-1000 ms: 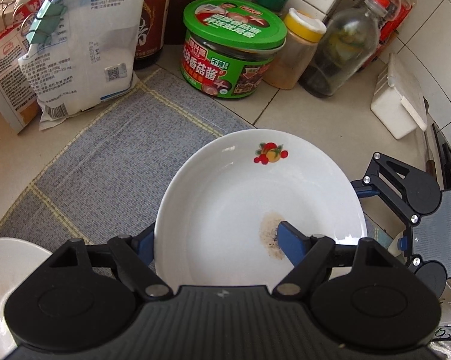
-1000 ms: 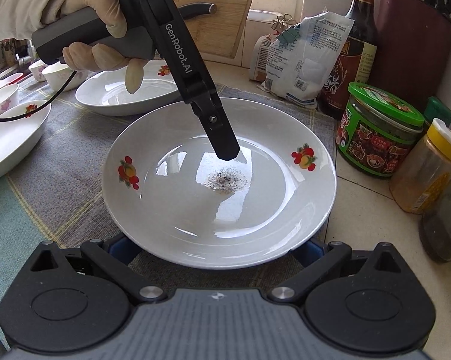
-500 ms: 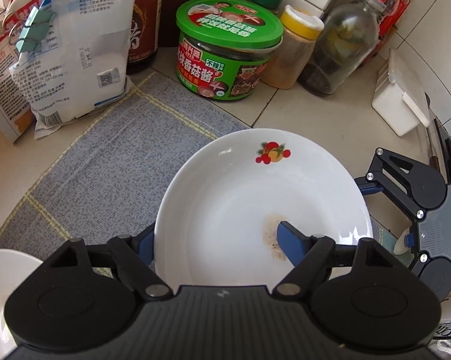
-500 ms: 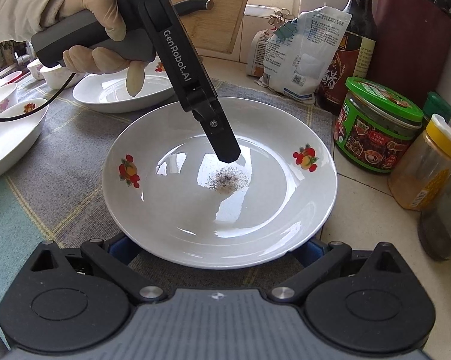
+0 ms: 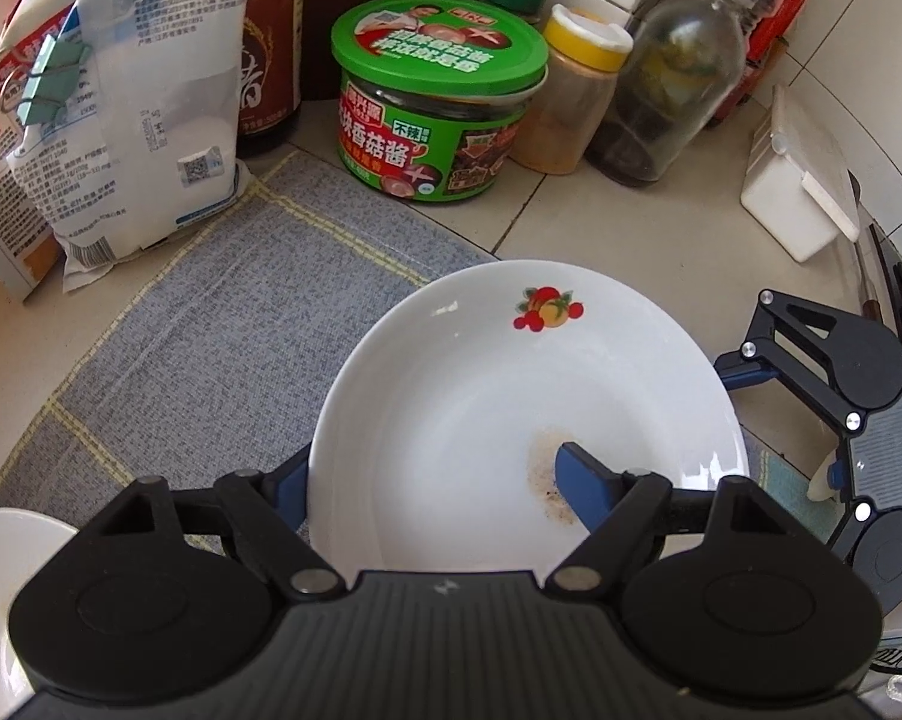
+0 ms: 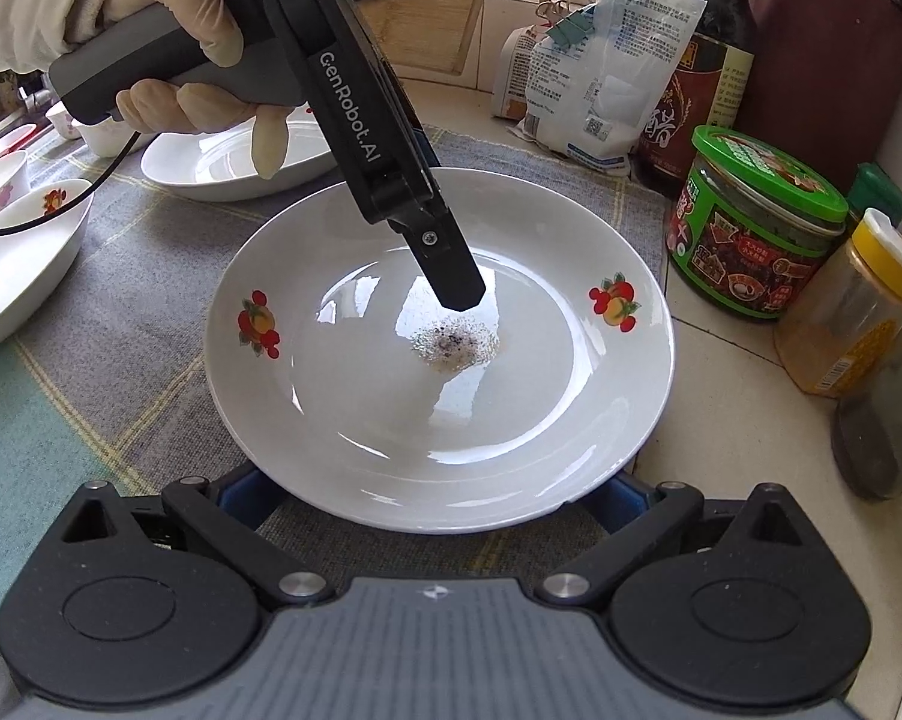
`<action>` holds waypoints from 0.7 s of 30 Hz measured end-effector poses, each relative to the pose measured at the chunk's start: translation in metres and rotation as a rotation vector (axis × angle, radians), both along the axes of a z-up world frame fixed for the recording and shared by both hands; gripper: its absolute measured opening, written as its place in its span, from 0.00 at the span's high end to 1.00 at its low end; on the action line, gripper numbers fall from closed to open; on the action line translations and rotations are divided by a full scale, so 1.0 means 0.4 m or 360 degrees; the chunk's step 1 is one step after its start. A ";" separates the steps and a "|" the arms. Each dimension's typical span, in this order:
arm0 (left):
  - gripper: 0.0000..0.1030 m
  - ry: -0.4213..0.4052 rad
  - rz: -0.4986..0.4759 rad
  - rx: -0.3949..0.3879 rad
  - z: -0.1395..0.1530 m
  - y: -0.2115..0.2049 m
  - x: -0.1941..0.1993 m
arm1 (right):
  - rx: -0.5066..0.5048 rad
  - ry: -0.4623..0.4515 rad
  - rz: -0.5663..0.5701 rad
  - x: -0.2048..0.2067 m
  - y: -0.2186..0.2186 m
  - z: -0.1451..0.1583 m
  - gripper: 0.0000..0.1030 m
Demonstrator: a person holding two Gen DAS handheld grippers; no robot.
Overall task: Organize plates and bowls
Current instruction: 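Lower the stained plate onto the mat and open the left tool, then move the left tool back to the large flower-print white plate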
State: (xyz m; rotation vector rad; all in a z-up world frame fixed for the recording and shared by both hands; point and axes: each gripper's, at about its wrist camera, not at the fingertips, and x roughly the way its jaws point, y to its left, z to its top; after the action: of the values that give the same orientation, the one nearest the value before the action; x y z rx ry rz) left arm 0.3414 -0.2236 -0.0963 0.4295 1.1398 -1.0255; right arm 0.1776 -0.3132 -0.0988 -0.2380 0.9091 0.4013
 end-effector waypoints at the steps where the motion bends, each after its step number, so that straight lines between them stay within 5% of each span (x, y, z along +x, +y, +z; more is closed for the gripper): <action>1: 0.20 -0.0018 -0.0003 -0.0006 0.004 0.002 -0.003 | 0.0002 0.0005 0.0001 -0.002 -0.001 0.002 0.00; 10: 0.19 -0.0204 -0.0003 -0.0082 0.079 0.037 -0.049 | -0.0080 0.0040 -0.0013 -0.039 0.011 0.008 0.00; 21: 0.10 -0.0501 0.0170 -0.0361 0.236 0.184 -0.197 | -0.0010 -0.0045 0.0007 -0.136 0.068 0.068 0.00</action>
State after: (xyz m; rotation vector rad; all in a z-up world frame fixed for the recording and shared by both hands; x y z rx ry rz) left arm 0.2627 -0.1501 -0.0020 0.3306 0.7483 -0.9427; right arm 0.1231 -0.2861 -0.0716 -0.2509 0.8826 0.3983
